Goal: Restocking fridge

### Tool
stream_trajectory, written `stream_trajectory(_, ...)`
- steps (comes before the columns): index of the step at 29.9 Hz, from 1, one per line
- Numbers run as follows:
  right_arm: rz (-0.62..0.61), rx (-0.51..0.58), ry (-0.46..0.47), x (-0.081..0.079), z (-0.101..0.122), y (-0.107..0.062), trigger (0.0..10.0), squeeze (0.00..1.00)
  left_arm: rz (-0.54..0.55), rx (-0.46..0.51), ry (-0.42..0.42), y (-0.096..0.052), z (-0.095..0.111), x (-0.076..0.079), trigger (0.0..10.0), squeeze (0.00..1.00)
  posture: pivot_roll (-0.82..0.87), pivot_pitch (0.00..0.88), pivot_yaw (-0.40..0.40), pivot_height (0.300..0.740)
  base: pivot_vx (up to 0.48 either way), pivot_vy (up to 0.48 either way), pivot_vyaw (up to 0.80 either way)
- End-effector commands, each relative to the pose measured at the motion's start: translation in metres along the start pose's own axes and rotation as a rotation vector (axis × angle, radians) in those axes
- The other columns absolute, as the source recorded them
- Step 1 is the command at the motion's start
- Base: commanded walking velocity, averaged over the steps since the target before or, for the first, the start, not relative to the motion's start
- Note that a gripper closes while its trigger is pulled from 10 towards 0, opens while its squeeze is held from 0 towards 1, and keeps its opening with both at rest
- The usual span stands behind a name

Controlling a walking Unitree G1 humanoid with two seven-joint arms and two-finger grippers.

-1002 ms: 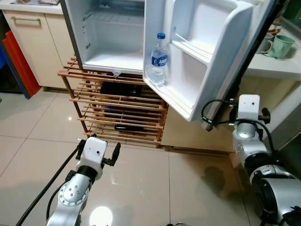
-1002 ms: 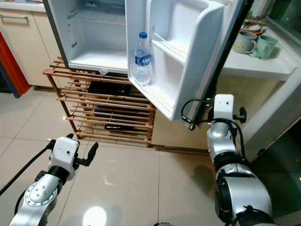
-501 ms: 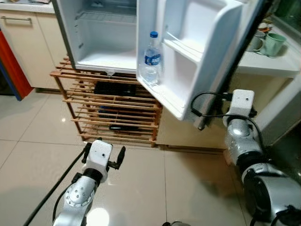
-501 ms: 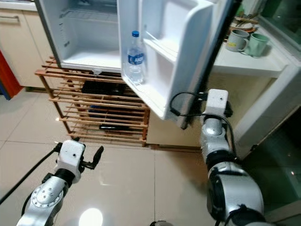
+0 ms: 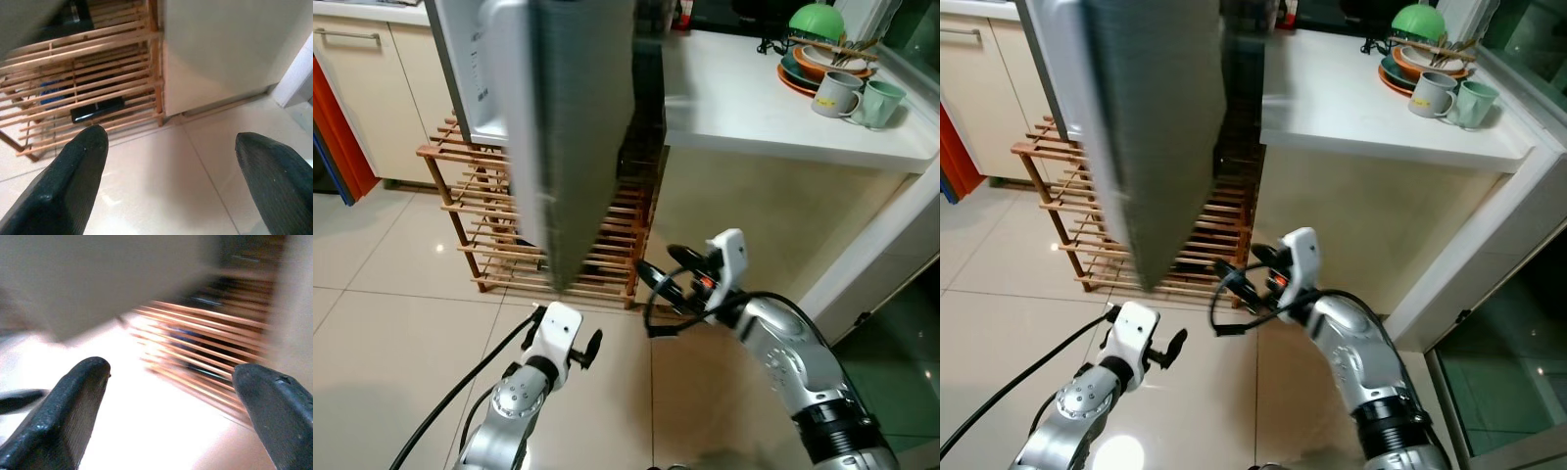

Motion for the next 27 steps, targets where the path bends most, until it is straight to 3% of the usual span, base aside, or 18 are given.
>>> stream_trajectory(1, -0.208, -0.001, -0.063, 0.034, 0.006, -0.006, 10.0, 0.0, -0.03, 0.064, 0.019, 0.005, 0.016, 0.008, 10.0, 0.0, -0.02, 0.0, -0.109, 0.74, 0.0, 0.0, 0.0)
stream_trajectory(4, -0.387, 0.018, -0.066, 0.055, 0.015, -0.013, 10.0, 0.0, 0.019, 0.213, 0.013, 0.005, 0.051, -0.002, 10.0, 0.0, -0.02, 0.0, -0.108, 0.74, 0.0, 0.0, 0.0)
stream_trajectory(6, -0.408, 0.058, -0.105, 0.053, 0.025, -0.013, 10.0, 0.0, 0.05, 0.321, 0.02, 0.001, 0.078, -0.009, 10.0, 0.0, -0.02, 0.0, -0.105, 0.74, 0.0, 0.0, 0.0)
stream_trajectory(8, -0.402, 0.078, -0.118, 0.05, 0.028, -0.012, 10.0, 0.0, 0.056, 0.366, 0.034, 0.0, 0.09, -0.011, 10.0, 0.0, -0.01, 0.0, -0.103, 0.74, 0.0, 0.0, 0.0)
stream_trajectory(9, -0.409, 0.112, -0.128, 0.046, 0.03, -0.01, 10.0, 0.0, 0.074, 0.458, 0.043, -0.005, 0.117, -0.015, 10.0, 0.0, 0.01, 0.0, -0.098, 0.74, 0.0, 0.0, 0.0)
stream_trajectory(10, -0.412, 0.124, -0.131, 0.044, 0.031, -0.008, 10.0, 0.0, 0.087, 0.508, 0.044, -0.009, 0.13, -0.017, 10.0, 0.0, 0.01, 0.0, -0.092, 0.74, 0.0, 0.0, 0.0)
stream_trajectory(11, -0.412, 0.124, -0.131, 0.044, 0.031, -0.008, 10.0, 0.0, 0.087, 0.508, 0.044, -0.009, 0.13, -0.017, 10.0, 0.0, 0.01, 0.0, -0.092, 0.74, 0.0, 0.0, 0.0)
stream_trajectory(14, -0.425, 0.142, -0.138, 0.041, 0.03, -0.006, 10.0, 0.0, 0.123, 0.618, 0.024, -0.019, 0.161, -0.024, 10.0, 0.0, 0.02, 0.0, -0.08, 0.74, 0.291, 0.0, 0.0)
stream_trajectory(19, -0.458, 0.149, -0.133, 0.042, 0.03, -0.007, 10.0, 0.0, 0.12, 0.649, -0.064, -0.022, 0.174, -0.028, 10.0, 0.0, 0.01, 0.0, -0.069, 0.74, 0.343, 0.28, 0.0)
stream_trajectory(27, -0.46, 0.172, -0.144, 0.035, 0.029, -0.007, 10.0, 0.0, 0.132, 0.614, -0.061, -0.021, 0.17, -0.035, 10.0, 0.0, 0.0, 0.0, -0.051, 0.74, 0.292, 0.382, 0.0)
Point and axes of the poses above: a point about 5 cm out from each wrist's last joint towards the gripper, its own y axis pointing out of the wrist towards the gripper, its own z axis along the axis of the wrist's last joint, x = y × z, the point moved 4 cm from there along y, pointing out of the wrist towards the gripper, and after that the axes turned 11 degrees about -y, right-handed, at the moved point
